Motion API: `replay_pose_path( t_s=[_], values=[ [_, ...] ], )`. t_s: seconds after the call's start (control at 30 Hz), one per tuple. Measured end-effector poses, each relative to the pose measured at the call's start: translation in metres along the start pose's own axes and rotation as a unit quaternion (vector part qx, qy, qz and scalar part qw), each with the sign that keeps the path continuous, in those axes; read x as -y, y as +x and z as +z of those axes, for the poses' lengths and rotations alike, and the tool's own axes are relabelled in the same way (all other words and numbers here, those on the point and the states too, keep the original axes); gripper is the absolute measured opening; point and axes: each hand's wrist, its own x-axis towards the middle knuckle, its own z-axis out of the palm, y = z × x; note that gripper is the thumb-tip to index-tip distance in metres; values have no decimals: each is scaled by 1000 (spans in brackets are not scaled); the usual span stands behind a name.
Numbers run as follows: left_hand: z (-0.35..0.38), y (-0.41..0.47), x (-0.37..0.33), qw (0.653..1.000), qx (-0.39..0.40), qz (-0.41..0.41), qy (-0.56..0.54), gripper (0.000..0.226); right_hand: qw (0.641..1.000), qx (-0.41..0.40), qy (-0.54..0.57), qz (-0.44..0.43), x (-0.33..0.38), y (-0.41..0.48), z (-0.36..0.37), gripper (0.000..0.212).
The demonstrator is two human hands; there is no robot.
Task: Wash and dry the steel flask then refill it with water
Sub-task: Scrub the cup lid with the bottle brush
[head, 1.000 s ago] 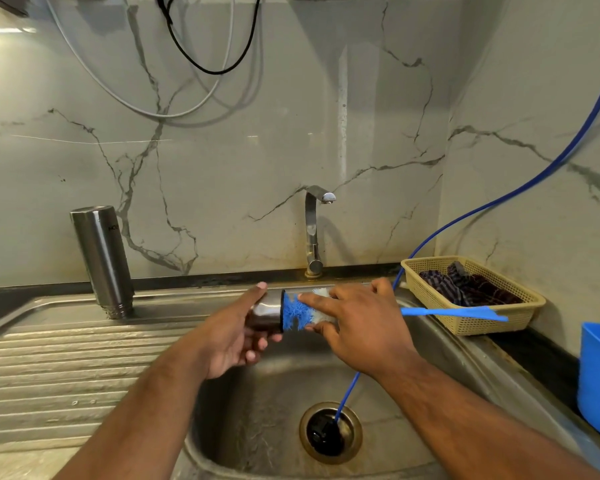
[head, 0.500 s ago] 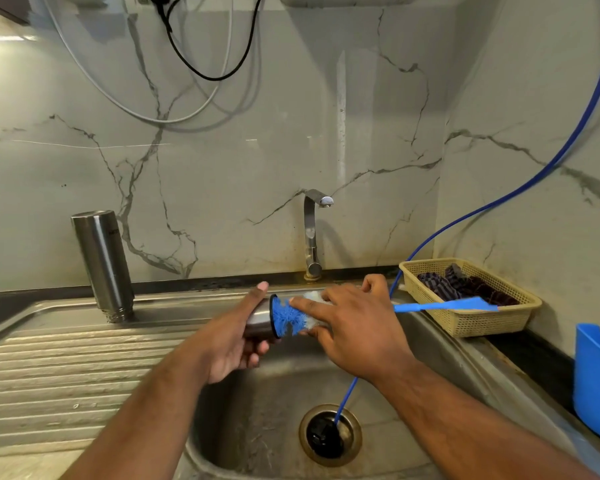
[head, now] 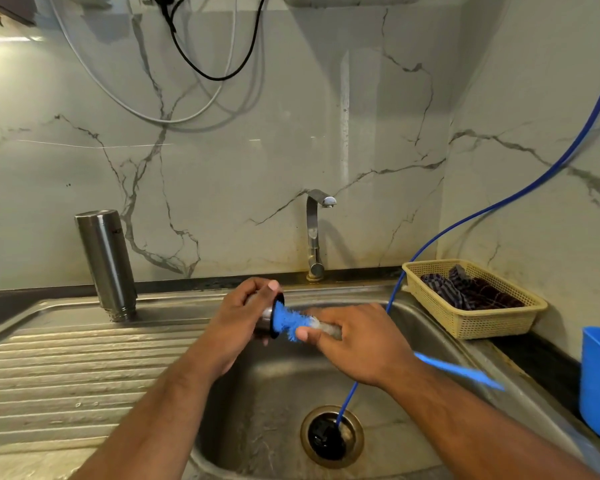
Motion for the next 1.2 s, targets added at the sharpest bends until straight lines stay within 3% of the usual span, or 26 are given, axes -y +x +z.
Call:
replay_pose_path(
  t_s=[0.1,0.23,0.3,0.43,0.53,0.57,0.6,0.67,0.77,0.83,0.93,1.0,1.1,1.2],
  values=[
    [-2,2,4,997,-22,-74,-5,45,970,-125,-167,-128,-3,0,-4,50],
    [-8,-6,-1,980,18,-199,-2,45,922,-209,-231,-229,-4,2,0,45],
    [-9,-6,-6,983,30,-180,24,45,937,-186,-226,-191,2,0,-2,43],
    [-7,-5,-15,995,-9,-67,77,33,996,-12,-86,-14,17,0,-2,49],
    [4,-7,-17,994,-65,-11,87,31,981,72,149,98,16,0,4,55],
    [9,-7,-17,991,-90,-3,98,30,975,82,176,106,15,0,3,55],
    [13,-5,-15,984,-118,2,135,29,979,90,156,99,17,-2,0,54],
    [20,2,-10,952,-154,-5,266,31,999,47,-17,4,19,-5,-8,47],
    [24,6,-7,929,-100,-79,348,36,947,-93,-243,-188,12,-2,-14,43],
    [19,0,-10,937,-34,-133,322,40,933,-128,-249,-224,9,3,-12,40],
    [2,-6,-16,942,53,-158,290,39,970,-85,-167,-157,11,4,-10,46],
    [-10,-9,-20,961,84,-163,208,36,991,-54,-75,-99,9,3,-9,51],
    [-12,-9,-26,989,37,-145,-8,31,997,-52,37,-37,12,1,-7,57],
    [0,-7,-27,969,-113,-150,-160,30,999,-27,6,-35,26,-1,-2,62]
  ],
)
